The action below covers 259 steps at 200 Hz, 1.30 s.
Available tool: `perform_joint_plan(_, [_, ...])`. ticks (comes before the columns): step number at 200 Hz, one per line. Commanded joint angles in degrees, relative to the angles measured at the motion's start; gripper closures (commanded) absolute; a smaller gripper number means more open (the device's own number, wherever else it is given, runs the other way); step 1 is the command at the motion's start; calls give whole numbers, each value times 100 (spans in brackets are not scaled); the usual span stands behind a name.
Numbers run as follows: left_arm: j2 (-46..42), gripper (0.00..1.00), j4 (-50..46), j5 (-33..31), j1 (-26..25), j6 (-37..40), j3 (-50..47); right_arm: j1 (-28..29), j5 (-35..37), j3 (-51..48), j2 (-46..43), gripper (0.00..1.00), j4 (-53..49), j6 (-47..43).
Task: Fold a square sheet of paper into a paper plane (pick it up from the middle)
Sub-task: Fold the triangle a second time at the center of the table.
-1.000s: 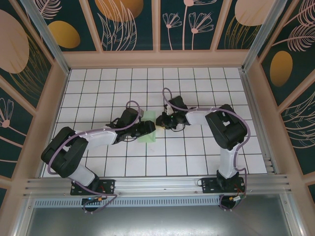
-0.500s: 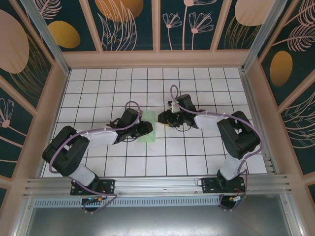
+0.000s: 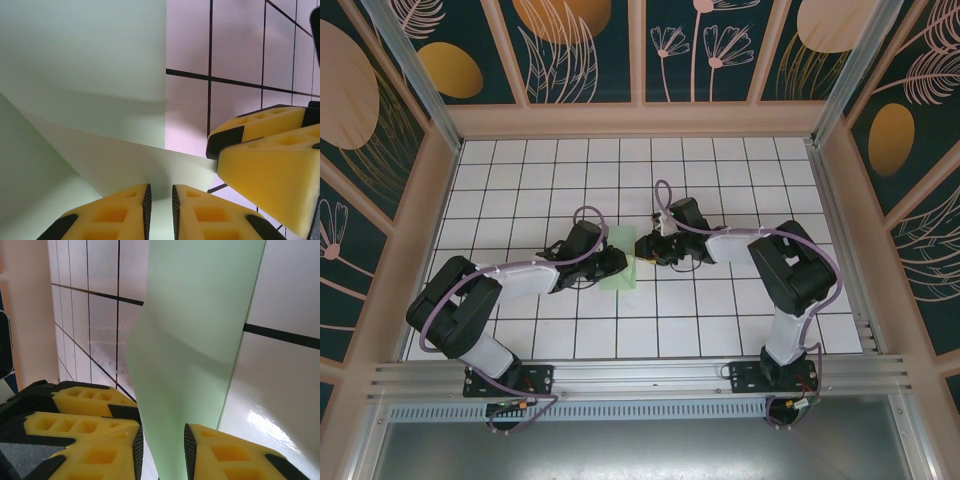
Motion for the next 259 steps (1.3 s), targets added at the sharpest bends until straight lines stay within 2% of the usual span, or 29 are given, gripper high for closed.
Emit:
perform_joint_plan(1, [56,78,-92,-66,27,70,104,55,-254,190,115,71,277,-111])
perform_joint_plan(75, [39,79,-90,-68,26,72,92,55,-304,203,231,81,258,-152])
perform_joint_plan(104, [-27,79,-107,-60,26,77,107,50,-165,301,299,88,63,-307])
perform_joint_plan(144, [-170,79,-178,-52,30,123,149,7,75,404,406,93,-158,-521])
perform_joint_plan(181, [-142,79,-283,-147,26,203,225,-16,219,472,474,94,-296,-663])
perform_joint_plan(259, [260,80,-256,72,32,316,532,-33,276,604,638,94,-445,-770])
